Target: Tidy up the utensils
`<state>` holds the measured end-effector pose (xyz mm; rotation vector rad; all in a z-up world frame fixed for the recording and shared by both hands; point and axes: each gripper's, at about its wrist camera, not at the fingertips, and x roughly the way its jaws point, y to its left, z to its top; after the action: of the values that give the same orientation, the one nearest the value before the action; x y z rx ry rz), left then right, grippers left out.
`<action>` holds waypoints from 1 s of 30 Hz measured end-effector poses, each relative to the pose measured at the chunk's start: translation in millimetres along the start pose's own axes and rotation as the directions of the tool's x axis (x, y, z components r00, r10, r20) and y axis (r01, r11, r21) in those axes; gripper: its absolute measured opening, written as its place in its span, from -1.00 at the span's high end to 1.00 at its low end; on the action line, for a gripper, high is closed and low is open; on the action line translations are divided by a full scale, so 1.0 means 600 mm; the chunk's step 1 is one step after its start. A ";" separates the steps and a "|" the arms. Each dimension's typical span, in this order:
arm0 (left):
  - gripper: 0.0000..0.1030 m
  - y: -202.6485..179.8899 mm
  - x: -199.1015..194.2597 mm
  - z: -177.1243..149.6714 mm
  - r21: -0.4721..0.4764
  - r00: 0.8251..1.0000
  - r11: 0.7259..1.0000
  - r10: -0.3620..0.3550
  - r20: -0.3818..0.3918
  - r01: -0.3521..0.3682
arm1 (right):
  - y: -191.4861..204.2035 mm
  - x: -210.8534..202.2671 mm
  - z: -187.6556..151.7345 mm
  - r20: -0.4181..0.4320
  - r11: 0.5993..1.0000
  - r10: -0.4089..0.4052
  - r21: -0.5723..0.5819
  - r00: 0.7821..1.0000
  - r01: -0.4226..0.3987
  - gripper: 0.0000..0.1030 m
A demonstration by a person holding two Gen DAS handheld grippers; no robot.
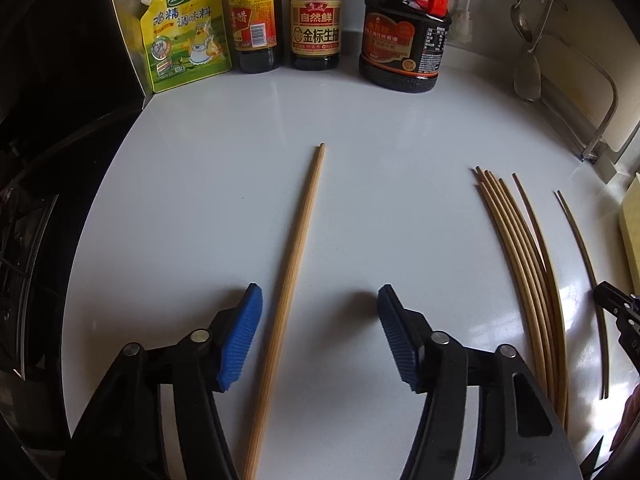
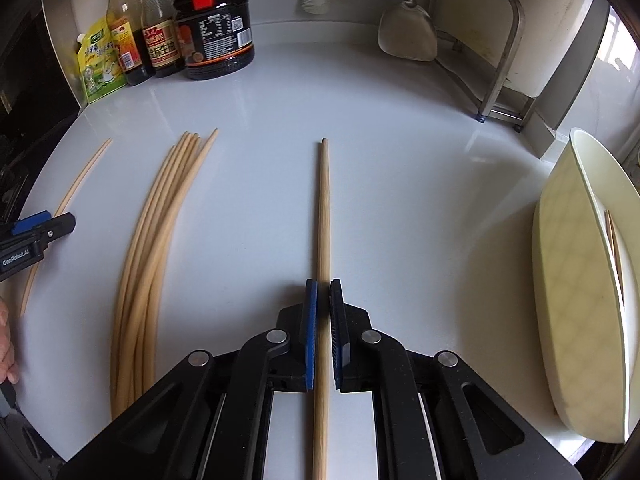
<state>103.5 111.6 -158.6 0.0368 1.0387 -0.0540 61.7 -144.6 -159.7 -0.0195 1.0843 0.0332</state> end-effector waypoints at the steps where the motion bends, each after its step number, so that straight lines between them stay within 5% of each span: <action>1: 0.07 -0.004 -0.001 0.000 0.001 1.000 1.000 0.000 -0.003 0.000 | 0.003 0.000 0.000 0.001 1.000 0.008 -0.001 1.000 -0.008 0.87; 5: 0.11 -0.010 -0.007 -0.001 0.007 1.000 1.000 0.002 0.001 -0.002 | 0.005 -0.001 0.000 0.001 1.000 0.013 -0.010 1.000 -0.013 0.87; 10: -0.15 0.003 -0.032 0.002 -0.015 0.998 1.000 -0.025 0.066 0.026 | 0.004 -0.001 0.000 0.000 1.000 0.015 -0.014 1.000 -0.015 0.87; 30: -0.25 -0.018 -0.002 -0.011 0.046 1.000 0.999 -0.020 -0.011 0.021 | -0.004 -0.009 -0.012 0.009 1.000 0.014 0.012 1.000 -0.014 0.87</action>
<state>96.4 101.2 -160.7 0.0681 1.0481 -0.0962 53.2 -147.2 -158.2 -0.0010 1.0761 0.0392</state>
